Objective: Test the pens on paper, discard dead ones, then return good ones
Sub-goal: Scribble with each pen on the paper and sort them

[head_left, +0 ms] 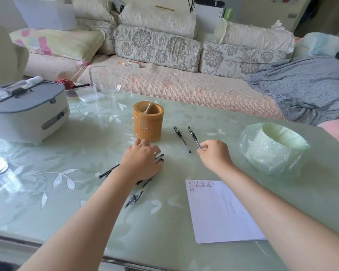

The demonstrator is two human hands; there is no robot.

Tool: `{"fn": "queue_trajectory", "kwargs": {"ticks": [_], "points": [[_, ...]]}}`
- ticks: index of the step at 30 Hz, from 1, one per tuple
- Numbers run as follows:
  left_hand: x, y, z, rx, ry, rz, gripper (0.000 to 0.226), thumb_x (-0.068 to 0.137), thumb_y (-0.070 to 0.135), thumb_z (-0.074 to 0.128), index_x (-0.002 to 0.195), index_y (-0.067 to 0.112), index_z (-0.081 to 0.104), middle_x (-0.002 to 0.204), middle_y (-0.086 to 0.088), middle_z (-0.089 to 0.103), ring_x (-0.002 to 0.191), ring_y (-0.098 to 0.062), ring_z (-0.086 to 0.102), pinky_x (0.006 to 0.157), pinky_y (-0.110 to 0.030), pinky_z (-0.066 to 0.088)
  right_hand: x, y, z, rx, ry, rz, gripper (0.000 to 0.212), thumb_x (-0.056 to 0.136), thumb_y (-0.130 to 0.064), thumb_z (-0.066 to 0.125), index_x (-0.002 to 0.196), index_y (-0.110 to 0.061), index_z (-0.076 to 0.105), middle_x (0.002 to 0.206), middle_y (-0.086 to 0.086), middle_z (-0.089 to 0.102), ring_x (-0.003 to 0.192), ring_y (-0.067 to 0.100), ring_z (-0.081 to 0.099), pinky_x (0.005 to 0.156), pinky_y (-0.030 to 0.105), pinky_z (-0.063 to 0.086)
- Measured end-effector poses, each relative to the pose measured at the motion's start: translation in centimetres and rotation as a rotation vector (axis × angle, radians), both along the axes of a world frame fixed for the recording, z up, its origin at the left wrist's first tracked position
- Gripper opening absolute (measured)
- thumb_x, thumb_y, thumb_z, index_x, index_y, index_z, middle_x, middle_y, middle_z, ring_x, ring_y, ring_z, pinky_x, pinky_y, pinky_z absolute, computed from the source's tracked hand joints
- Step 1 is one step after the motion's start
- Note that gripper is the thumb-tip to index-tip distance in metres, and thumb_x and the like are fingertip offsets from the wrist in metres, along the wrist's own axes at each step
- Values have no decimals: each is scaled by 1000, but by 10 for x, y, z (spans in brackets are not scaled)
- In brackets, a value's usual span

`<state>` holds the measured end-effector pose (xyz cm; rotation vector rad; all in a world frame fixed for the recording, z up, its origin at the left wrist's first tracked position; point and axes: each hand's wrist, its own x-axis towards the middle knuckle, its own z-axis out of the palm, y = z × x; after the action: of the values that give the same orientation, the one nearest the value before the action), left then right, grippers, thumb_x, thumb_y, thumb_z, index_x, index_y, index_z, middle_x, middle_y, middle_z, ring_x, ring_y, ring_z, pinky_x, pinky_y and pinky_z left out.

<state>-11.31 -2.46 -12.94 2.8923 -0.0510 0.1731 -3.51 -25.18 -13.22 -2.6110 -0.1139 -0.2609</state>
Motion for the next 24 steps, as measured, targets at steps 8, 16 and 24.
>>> {"fn": "queue_trajectory", "kwargs": {"ticks": [8,16,24], "points": [[0,4,-5,-30,24,-36,54,86,52,54,135,29,48,125,-5,46,120,-25,37,99,-36,38,44,19,-7,-74,56,25,30,85,-15,66,101,11,66,106,27,68,105,39,63,88,44,52],[0,6,-3,-41,37,-53,58,86,56,54,137,30,47,128,-4,45,122,-24,36,100,-36,37,41,23,-1,-144,121,95,41,92,-26,61,127,-7,60,125,16,59,118,31,55,103,33,41],[-14,17,7,-83,2,-60,41,92,45,53,129,27,52,126,-3,47,121,-24,39,102,-38,39,-13,53,24,-176,-68,440,14,88,-14,59,95,-24,67,103,-4,56,80,4,52,81,30,46]]}}
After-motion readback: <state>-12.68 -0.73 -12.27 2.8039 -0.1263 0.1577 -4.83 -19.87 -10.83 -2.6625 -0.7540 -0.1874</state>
